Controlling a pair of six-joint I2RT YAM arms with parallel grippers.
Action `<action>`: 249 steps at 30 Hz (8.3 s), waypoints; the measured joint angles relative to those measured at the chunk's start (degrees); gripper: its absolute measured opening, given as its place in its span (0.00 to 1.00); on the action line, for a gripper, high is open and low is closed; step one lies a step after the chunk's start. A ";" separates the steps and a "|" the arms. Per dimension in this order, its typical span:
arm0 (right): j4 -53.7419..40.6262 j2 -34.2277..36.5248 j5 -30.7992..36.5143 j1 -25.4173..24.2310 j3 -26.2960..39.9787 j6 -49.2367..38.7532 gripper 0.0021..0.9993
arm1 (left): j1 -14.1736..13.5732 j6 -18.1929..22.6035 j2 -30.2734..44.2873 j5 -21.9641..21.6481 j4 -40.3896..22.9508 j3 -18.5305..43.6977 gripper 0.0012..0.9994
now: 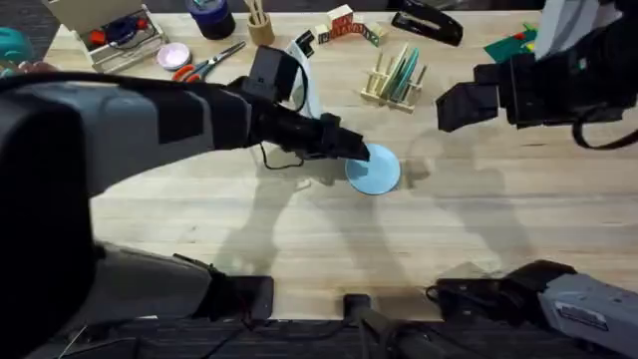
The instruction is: Pick up the plates from the table one by one and place each into a slot on the dish rack.
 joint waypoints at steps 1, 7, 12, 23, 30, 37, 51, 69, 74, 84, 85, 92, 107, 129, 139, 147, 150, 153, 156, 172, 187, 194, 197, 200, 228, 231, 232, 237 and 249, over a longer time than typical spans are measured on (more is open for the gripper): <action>0.00 -0.02 -0.01 0.00 0.00 0.00 1.00 | 0.00 0.02 0.55 0.00 0.34 0.00 0.04; 0.00 -0.02 0.00 0.00 0.00 0.00 1.00 | 0.00 0.03 3.56 -0.02 1.15 0.00 0.04; 0.00 -0.02 -0.01 -0.01 0.00 0.00 1.00 | 0.00 0.06 4.70 -0.02 2.24 0.00 0.04; 0.00 -0.02 -0.01 -0.01 0.00 0.00 1.00 | 0.00 0.06 4.70 -1.32 2.41 -0.12 0.04; 0.00 -0.01 -0.01 -0.01 0.00 0.00 1.00 | 0.00 0.06 5.77 -1.33 2.74 -0.47 0.04; 0.00 -0.02 -0.01 0.00 0.00 0.00 1.00 | 0.00 0.12 8.24 -1.09 3.94 -0.61 0.04; 0.00 0.00 -0.01 0.00 0.00 0.00 1.00 | 0.02 -0.02 11.94 3.04 7.58 -0.61 0.04; 0.00 0.00 -0.01 -0.01 0.00 0.00 1.00 | 0.00 -0.02 11.98 3.21 7.66 -0.61 0.04; 0.00 0.00 -0.01 0.00 0.00 0.00 1.00 | 0.00 -0.48 12.17 3.23 8.23 -0.61 0.04; 0.00 0.00 -0.40 0.00 0.00 0.02 1.00 | 0.02 -1.09 12.48 3.65 8.69 -0.59 0.04; 0.02 -0.01 -0.40 0.00 0.00 0.04 1.00 | 0.02 -1.09 12.48 3.65 8.69 -0.59 0.04; 3.04 -0.02 -2.32 -0.02 -3.47 1.22 0.99 | 0.02 -1.10 12.48 3.65 8.69 -0.59 0.04; 14.91 0.00 -14.25 -2.02 -17.71 2.05 0.99 | 0.02 -1.12 12.48 3.65 8.69 -0.59 0.04; 41.03 0.00 -36.83 -11.15 -37.50 3.71 1.00 | 0.02 -1.12 12.46 3.65 8.69 -0.59 0.04; 46.81 0.00 -38.89 -11.15 -40.46 7.19 0.99 | 0.02 -1.12 12.48 3.65 8.69 -0.59 0.04; 49.97 3.85 -39.88 -11.15 -40.46 8.93 0.99 | 0.01 -1.13 12.48 3.65 8.69 -0.59 0.04; 50.92 5.64 -40.22 -11.15 -40.48 9.15 0.99 | 0.02 -1.12 12.47 3.65 8.69 -0.59 0.04; 51.98 6.81 -40.94 -11.15 -40.50 9.32 0.98 | 0.01 -1.12 12.48 3.65 8.69 -0.59 0.04; 52.75 7.50 -41.66 -11.15 -40.50 9.35 0.96 | 0.02 -1.12 12.48 3.65 8.69 -0.59 0.04; 53.75 8.63 -43.72 -10.05 -40.52 9.55 0.61 | 0.02 -1.13 12.48 3.65 8.69 -0.59 0.04; 53.43 8.61 -41.81 -10.62 -40.68 9.53 0.05 | 0.50 -1.16 12.46 4.15 8.63 -0.59 0.04; 53.55 8.61 -42.37 -10.67 -40.68 9.53 0.03 | 0.61 -1.40 12.48 4.35 8.63 -0.59 0.04; 53.55 8.63 -42.39 -10.69 -40.68 9.53 0.03 | 0.61 -1.53 12.47 4.35 8.63 -0.59 0.04; 53.57 8.62 -42.39 -10.69 -40.68 9.52 0.03 | 0.61 -1.55 12.48 4.42 8.63 -0.59 0.04; 36.47 -2.45 -34.12 -9.90 -34.76 5.43 0.03 | -0.26 -2.93 -3.55 -14.12 -4.15 -0.63 0.04; 31.56 -2.43 -30.56 -9.90 -29.65 4.68 0.03 | -0.26 -1.90 -8.71 -18.85 -8.95 -0.59 0.04; 30.03 -2.43 -29.43 -9.90 -28.18 4.56 0.03 | -0.25 -1.36 -10.38 -20.64 -11.25 -0.49 0.04; 22.94 -2.45 -23.26 -9.90 -20.82 4.15 0.03 | -0.26 2.98 -15.54 -29.29 -23.03 3.37 0.04; 11.53 -2.44 -12.36 -9.90 -7.69 6.23 0.03 | -0.26 16.22 -17.33 -44.38 -42.48 21.77 0.04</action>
